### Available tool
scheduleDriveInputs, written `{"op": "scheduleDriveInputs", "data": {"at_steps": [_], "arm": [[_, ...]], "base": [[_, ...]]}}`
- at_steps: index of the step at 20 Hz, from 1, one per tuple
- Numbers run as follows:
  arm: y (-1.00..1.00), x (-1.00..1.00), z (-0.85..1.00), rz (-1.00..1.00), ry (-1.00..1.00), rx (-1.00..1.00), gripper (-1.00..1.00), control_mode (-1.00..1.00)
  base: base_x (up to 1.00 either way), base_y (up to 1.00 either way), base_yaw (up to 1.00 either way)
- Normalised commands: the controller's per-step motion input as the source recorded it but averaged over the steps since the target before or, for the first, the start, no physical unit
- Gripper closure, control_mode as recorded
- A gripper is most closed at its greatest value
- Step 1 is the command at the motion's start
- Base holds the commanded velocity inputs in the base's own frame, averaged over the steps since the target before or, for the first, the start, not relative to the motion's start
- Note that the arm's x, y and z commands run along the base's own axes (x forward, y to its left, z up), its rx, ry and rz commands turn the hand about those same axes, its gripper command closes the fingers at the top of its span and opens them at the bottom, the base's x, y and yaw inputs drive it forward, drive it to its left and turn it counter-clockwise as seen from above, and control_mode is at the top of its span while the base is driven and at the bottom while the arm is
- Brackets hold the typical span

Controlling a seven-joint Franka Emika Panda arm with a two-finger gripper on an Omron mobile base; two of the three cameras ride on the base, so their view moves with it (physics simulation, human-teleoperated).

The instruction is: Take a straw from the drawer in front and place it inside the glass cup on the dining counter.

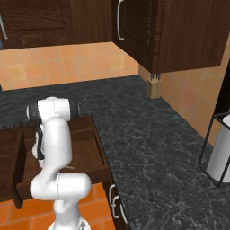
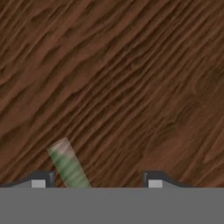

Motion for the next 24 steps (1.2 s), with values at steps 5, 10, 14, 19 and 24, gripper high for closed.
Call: {"op": "scheduleDriveInputs", "data": {"at_steps": [5, 10, 14, 19, 24], "arm": [[-0.01, 0.00, -0.31, 0.04, -0.03, 0.00, 1.00, -1.00], [-0.04, 0.00, -0.16, 0.01, -0.05, 0.00, 1.00, -1.00], [-0.02, 0.00, 0.00, 0.00, 0.00, 0.00, 1.00, -1.00], [0.00, 0.00, 0.00, 0.00, 0.00, 0.01, 1.00, -1.00], [0.00, 0.00, 0.26, 0.00, 0.00, 0.06, 1.00, -1.00]], "base": [[0.00, 0.00, 0.00], [0.00, 0.00, 0.00], [0.00, 0.00, 0.00], [0.00, 0.00, 0.00], [0.00, 0.00, 0.00]]}}
